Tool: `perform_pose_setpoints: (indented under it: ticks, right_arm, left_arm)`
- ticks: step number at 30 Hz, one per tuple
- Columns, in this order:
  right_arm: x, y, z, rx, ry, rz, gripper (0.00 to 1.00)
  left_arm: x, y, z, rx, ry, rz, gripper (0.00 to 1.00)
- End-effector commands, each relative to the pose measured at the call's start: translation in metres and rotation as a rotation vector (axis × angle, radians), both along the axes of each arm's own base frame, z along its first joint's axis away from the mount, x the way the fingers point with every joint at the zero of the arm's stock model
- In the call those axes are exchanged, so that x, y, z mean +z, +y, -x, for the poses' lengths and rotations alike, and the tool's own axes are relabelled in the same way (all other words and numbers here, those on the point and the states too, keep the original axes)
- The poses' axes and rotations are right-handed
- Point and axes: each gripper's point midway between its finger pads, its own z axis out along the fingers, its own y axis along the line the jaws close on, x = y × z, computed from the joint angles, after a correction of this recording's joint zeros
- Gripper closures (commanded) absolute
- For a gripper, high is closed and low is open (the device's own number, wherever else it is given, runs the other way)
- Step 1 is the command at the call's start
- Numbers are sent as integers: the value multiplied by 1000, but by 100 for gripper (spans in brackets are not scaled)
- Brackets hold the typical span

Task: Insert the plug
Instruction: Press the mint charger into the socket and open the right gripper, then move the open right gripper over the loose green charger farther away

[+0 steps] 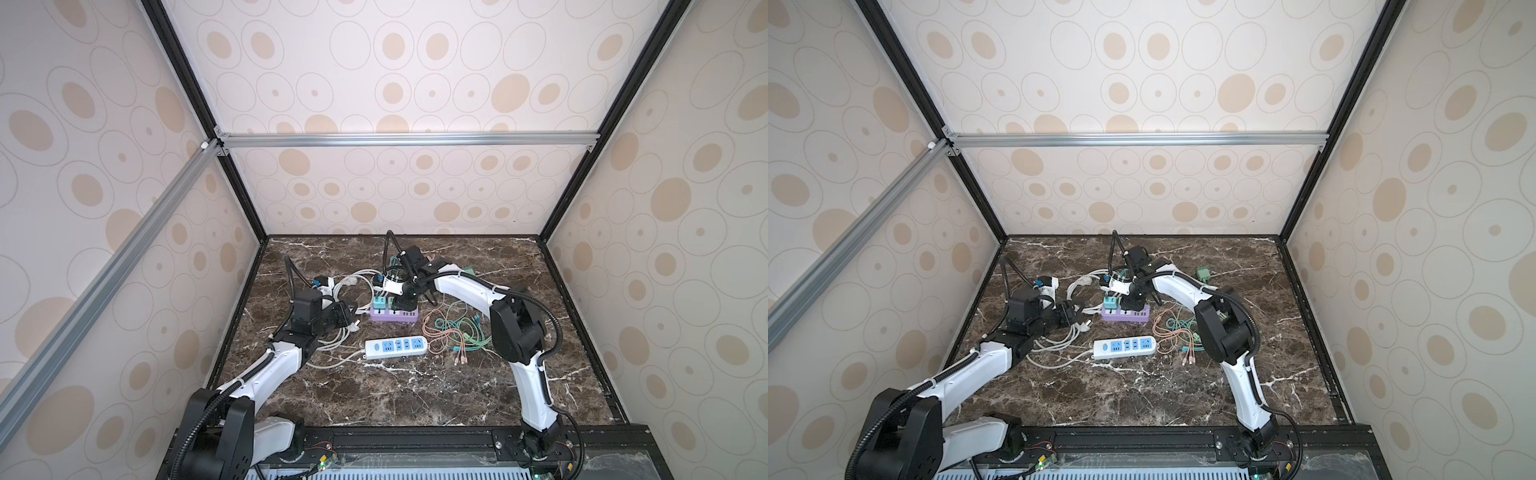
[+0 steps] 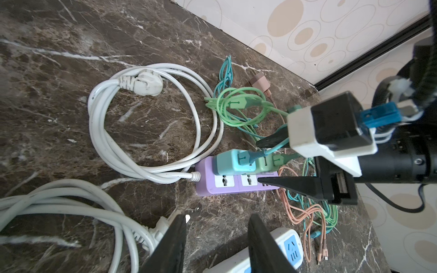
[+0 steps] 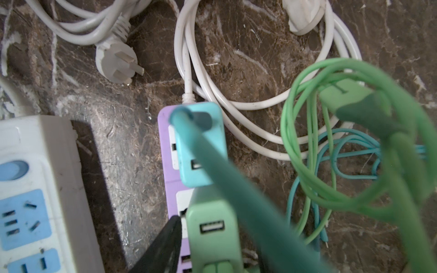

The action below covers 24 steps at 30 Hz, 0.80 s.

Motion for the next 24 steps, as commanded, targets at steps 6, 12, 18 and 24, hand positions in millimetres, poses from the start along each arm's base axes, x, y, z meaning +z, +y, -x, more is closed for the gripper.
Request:
perform_pose_setpoints:
  ticks: [6,12,18,24]
  right_arm:
    - [56,-2,11,-19,0,-112,43]
    - [64,-8,22,-24,19,-128,38]
    - [84,-25,21,-148,6,-205,37]
    - [109,-55,23,-311,-45,-355,36]
  left_arm:
    - [6,7,2,7,-18,-38,53]
    - [8,9,2,9,-18,-44,51]
    - [17,10,3,9,-41,-51,46]
    - [25,12,6,5,-66,-66,39]
